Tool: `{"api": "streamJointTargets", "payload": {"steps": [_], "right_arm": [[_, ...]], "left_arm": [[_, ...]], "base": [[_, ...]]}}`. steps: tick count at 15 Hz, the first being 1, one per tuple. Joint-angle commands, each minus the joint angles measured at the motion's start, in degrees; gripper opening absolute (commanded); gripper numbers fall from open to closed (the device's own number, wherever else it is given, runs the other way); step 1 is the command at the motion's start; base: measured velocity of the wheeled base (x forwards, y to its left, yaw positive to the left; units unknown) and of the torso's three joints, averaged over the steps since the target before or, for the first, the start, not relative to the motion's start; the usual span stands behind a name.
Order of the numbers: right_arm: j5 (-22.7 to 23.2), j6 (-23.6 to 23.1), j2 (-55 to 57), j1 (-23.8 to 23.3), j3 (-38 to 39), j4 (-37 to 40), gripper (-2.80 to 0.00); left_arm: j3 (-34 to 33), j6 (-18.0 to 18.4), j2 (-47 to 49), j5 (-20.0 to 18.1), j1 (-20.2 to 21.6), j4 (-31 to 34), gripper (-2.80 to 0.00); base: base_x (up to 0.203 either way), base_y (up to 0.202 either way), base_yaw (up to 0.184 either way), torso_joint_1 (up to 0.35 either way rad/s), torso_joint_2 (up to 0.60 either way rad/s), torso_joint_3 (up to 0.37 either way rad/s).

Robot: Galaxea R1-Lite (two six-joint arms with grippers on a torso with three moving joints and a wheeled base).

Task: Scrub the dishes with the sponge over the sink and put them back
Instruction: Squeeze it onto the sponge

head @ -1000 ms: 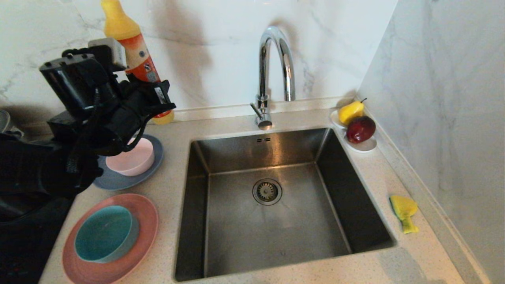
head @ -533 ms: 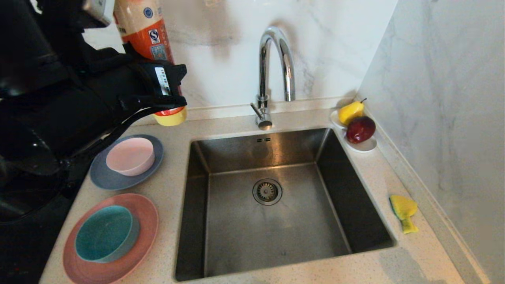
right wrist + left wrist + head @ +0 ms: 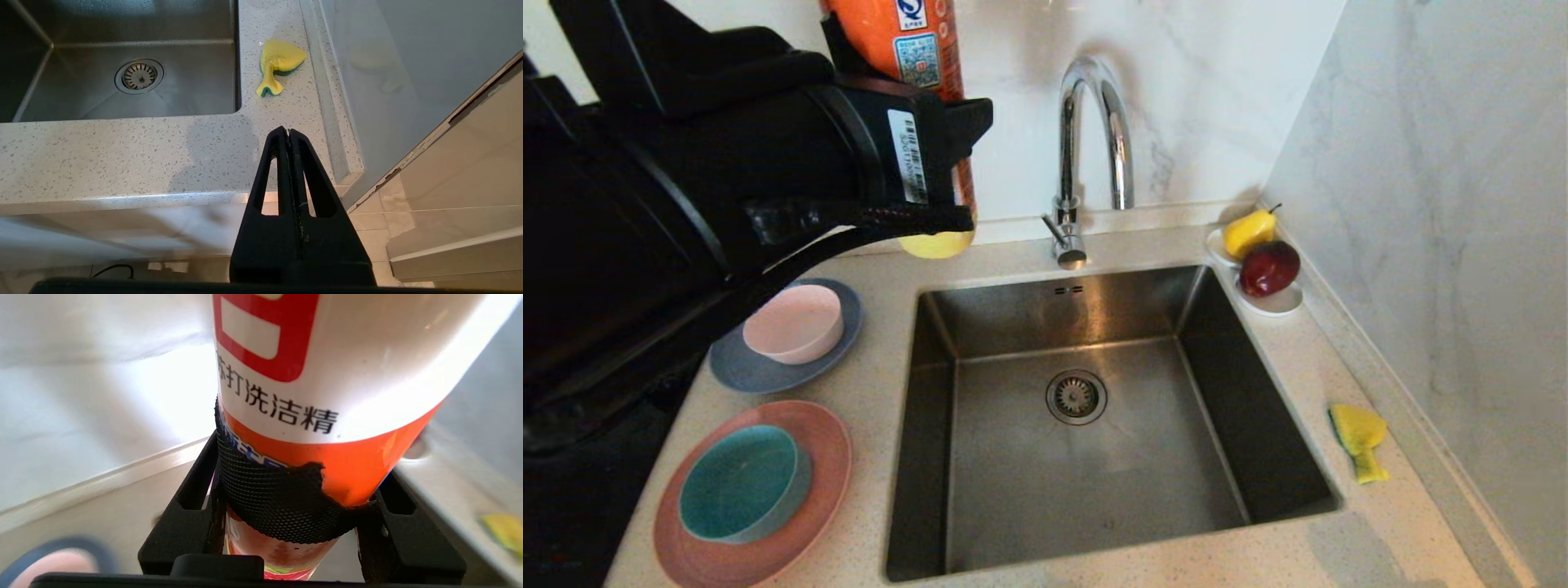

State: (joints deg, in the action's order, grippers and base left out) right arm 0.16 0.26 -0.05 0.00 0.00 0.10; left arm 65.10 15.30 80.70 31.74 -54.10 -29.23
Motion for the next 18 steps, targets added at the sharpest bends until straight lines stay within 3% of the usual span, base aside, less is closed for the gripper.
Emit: {"api": "streamJointTargets", "payload": {"steps": [1, 10, 18], "right_arm": [[0.0, 0.0, 0.0, 0.0, 0.0, 0.0, -2.80], [0.0, 0.0, 0.0, 0.0, 0.0, 0.0, -2.80], [0.0, 0.0, 0.0, 0.0, 0.0, 0.0, -2.80]], "left_arm": [[1.7, 0.6, 2.0, 0.1, -2.4, -0.1, -2.80], [7.8, 3.1, 7.1, -3.2, -7.5, -0.2, -2.80], [17.5, 6.9, 18.2, -3.2, -11.5, 0.5, -2.80]], "base": [[0.000, 0.000, 0.000, 0.000, 0.00, 0.000], [0.000, 0.000, 0.000, 0.000, 0.00, 0.000], [0.000, 0.000, 0.000, 0.000, 0.00, 0.000]]}}
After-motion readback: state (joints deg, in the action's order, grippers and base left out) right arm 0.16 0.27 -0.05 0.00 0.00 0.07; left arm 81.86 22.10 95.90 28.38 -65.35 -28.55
